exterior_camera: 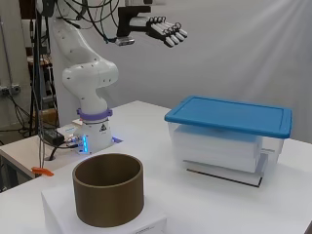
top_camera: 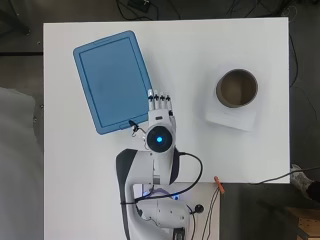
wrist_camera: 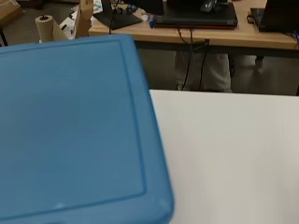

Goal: Teleoperate dual arm-hand system to remove items from a box

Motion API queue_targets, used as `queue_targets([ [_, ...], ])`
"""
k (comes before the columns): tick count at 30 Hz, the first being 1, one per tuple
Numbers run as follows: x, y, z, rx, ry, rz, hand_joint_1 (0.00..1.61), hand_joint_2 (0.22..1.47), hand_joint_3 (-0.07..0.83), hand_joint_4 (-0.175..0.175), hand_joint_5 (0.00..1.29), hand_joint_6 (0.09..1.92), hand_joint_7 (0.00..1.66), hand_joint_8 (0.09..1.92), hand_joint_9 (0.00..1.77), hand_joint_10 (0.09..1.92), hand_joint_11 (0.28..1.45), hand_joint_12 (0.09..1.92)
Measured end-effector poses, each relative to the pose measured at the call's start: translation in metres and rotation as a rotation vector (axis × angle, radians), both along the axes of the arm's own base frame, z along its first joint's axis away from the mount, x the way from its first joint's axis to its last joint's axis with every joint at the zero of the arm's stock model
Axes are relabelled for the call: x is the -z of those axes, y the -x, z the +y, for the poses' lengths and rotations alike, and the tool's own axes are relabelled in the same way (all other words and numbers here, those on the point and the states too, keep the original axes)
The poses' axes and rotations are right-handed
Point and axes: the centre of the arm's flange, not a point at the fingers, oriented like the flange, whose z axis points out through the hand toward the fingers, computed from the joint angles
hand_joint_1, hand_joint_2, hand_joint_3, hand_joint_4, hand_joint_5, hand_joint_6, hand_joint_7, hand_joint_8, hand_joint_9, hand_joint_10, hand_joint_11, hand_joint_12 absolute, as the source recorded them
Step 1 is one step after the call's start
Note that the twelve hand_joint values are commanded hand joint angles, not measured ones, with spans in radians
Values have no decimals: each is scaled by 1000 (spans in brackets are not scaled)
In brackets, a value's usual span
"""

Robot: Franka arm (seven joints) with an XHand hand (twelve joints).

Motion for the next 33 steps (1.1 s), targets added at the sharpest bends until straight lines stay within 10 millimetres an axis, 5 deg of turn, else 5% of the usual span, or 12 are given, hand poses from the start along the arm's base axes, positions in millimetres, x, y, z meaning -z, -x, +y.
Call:
queue_targets([
  [5,-28,-86,-112,-45,41,-30,107,826,-4,15,171,87,274,87,399,87,475,87],
  [7,-30,-118,-139,-46,88,-36,103,816,-7,14,156,87,270,87,386,87,473,87],
  [10,-23,-131,-153,-65,120,-44,102,810,-7,16,152,87,246,87,336,87,453,87],
  [14,11,-130,-125,-139,138,-18,52,787,-13,13,179,87,240,87,311,87,429,87],
  [19,43,-131,-50,-228,170,-25,42,750,-16,-18,31,87,118,87,240,87,395,87],
  [26,109,-90,18,-365,174,31,46,775,1,-62,0,87,81,87,213,87,392,87],
  [33,169,-49,41,-534,236,114,45,786,4,-65,1,87,103,87,219,87,395,87],
])
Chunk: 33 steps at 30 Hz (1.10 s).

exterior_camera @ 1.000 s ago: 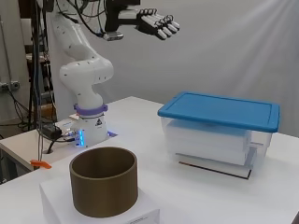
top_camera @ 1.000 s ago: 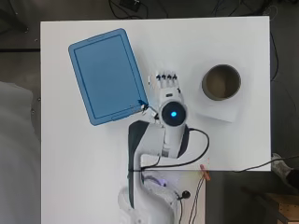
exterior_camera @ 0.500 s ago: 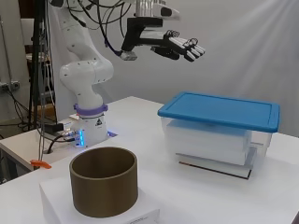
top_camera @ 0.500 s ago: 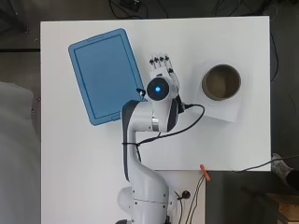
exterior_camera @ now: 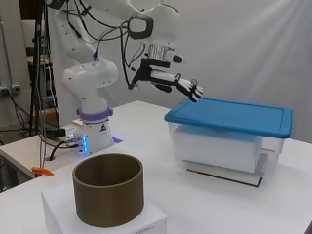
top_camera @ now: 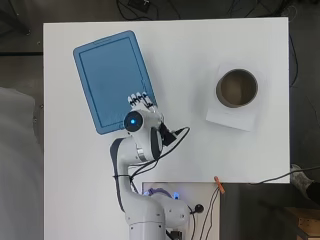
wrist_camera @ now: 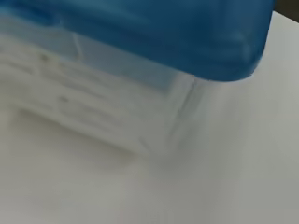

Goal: Teleoperate dual arm-hand system to remove items from a box

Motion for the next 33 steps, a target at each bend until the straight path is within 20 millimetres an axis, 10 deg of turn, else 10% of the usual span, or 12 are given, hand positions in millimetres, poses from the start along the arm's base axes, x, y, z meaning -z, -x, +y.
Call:
queue_targets([
  [8,49,14,22,-106,50,18,27,788,2,-43,18,87,125,87,238,87,413,87],
  [13,57,15,29,-127,123,-1,335,735,-19,11,6,87,33,87,202,87,376,87],
  [16,62,9,35,-182,274,-52,1062,1052,72,41,357,87,343,87,497,87,507,87],
  [18,59,4,38,-259,369,-114,1261,1183,21,-73,675,777,549,1036,703,972,679,414],
  [20,60,1,41,-347,373,-172,1318,1211,2,-146,781,1081,628,1434,765,1257,624,700],
  [25,34,-5,61,-352,174,-236,1334,1221,1,-175,736,1263,662,1543,808,1296,604,773],
  [30,-43,-15,67,-270,56,-291,1327,1240,0,-175,696,1374,614,1540,810,1354,583,1069],
  [33,-52,-17,64,-253,42,-307,1315,1228,-1,-79,691,1311,665,1438,868,1371,579,1198],
])
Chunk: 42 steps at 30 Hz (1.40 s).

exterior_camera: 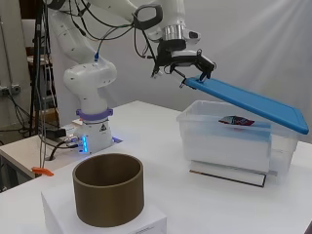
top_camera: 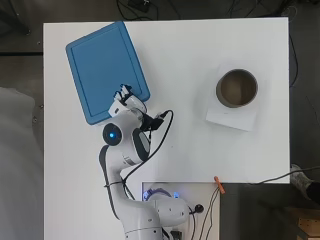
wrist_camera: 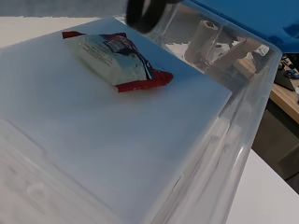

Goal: Teleoperate dual arm-hand system to remove items from a box

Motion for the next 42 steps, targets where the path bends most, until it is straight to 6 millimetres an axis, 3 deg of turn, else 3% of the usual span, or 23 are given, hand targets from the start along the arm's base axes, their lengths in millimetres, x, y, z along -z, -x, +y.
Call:
queue_targets([
  [1,-1,-1,0,7,-3,2,1326,1220,-2,-109,672,1258,703,1402,894,1374,575,1190],
  [2,-3,-2,0,9,-7,-1,1376,1199,-2,-60,662,928,715,1327,904,1358,570,1156],
  [5,-2,-2,-5,-32,-46,-15,1349,1194,1,-102,643,1184,776,1263,962,1302,602,1151],
  [7,-9,-12,-8,-96,-82,-73,1328,1227,2,-111,573,1351,739,1320,915,1408,617,1262],
  [9,-35,-30,-5,-143,-113,-185,1188,1277,3,-55,568,1454,736,1451,863,1534,624,1409],
  [10,-53,-38,-3,-155,-136,-238,1159,1286,1,-55,588,1431,738,1509,848,1597,622,1468],
  [12,-88,-46,2,-179,-194,-316,1173,1270,-3,-122,665,1278,765,1566,858,1678,599,1495],
  [13,-102,-48,6,-213,-227,-336,1173,1261,-2,-119,685,1250,778,1552,844,1647,574,1432],
  [15,-110,-46,14,-322,-250,-336,1169,1245,-2,-81,694,1266,823,1449,873,1460,563,1313],
  [18,-99,-34,30,-600,-222,-274,1178,1231,-1,-82,678,1301,876,1334,977,1173,591,1238],
  [19,-92,-29,37,-698,-212,-241,1240,1207,4,-101,663,1319,871,1275,998,1131,586,1103],
  [21,-72,-19,51,-873,-206,-176,1321,1180,-2,-127,649,1339,868,1187,1026,1092,611,845],
  [23,-54,-10,65,-975,-216,-138,1348,1165,-1,-145,643,1343,877,1144,1053,1050,637,706],
  [27,-39,0,92,-1078,-253,-113,1350,1184,-1,-167,614,1413,844,1201,981,1081,645,487],
  [30,-38,15,128,-1156,-243,-67,1343,1201,0,-175,595,1481,814,1243,923,1124,731,248],
  [33,-50,38,164,-1244,-251,-26,1334,1220,1,-175,576,1573,785,1263,870,1169,760,221],
  [35,-57,47,171,-1284,-258,-37,1338,1207,-3,-171,584,1588,811,1217,924,1092,773,211],
  [38,-64,48,163,-1251,-287,-118,1352,1192,-6,-174,597,1385,829,1250,987,1162,704,612],
  [40,-71,39,151,-1175,-346,-212,644,1031,-20,-43,378,581,608,545,703,517,537,316],
  [41,-77,35,146,-1129,-377,-249,359,912,-22,-5,218,307,403,289,539,277,494,181],
  [42,-82,31,143,-1072,-412,-267,184,833,-22,17,121,155,279,150,443,142,479,103],
])
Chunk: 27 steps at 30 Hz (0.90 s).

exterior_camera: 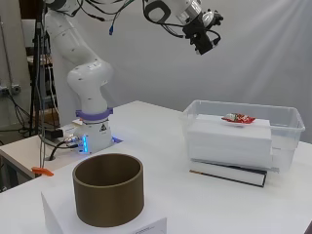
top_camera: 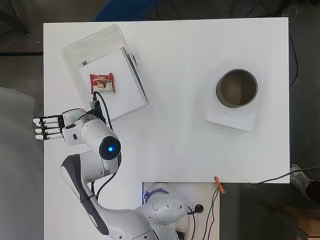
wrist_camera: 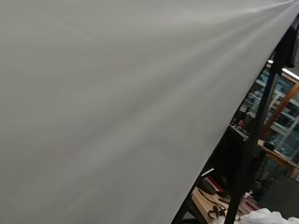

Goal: Teleoperate dual arm-hand system to remove items from a box

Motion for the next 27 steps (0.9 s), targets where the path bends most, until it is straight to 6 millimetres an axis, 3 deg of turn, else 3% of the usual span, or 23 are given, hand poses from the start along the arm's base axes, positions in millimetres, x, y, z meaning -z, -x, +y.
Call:
queue_targets([
  [3,-5,-11,3,155,-28,163,24,750,-7,47,204,87,358,87,486,87,508,87],
  [6,5,-33,-7,485,105,392,38,747,0,27,244,87,395,87,509,87,521,87],
  [10,30,-82,-58,993,384,492,65,798,7,11,328,87,497,87,585,87,574,87],
  [12,49,-98,-82,1133,503,530,127,829,5,18,389,87,574,87,667,87,635,87],
  [16,76,-120,-114,1213,541,563,277,849,4,14,365,87,520,87,643,87,645,87],
  [19,100,-123,-122,1206,554,559,220,834,-2,-14,139,87,258,87,410,87,532,87],
  [22,113,-128,-117,1191,538,545,182,828,-3,-22,42,87,141,87,305,87,490,87],
  [27,147,-152,-82,1151,565,556,179,824,-2,-33,1,87,84,87,284,87,480,87],
])
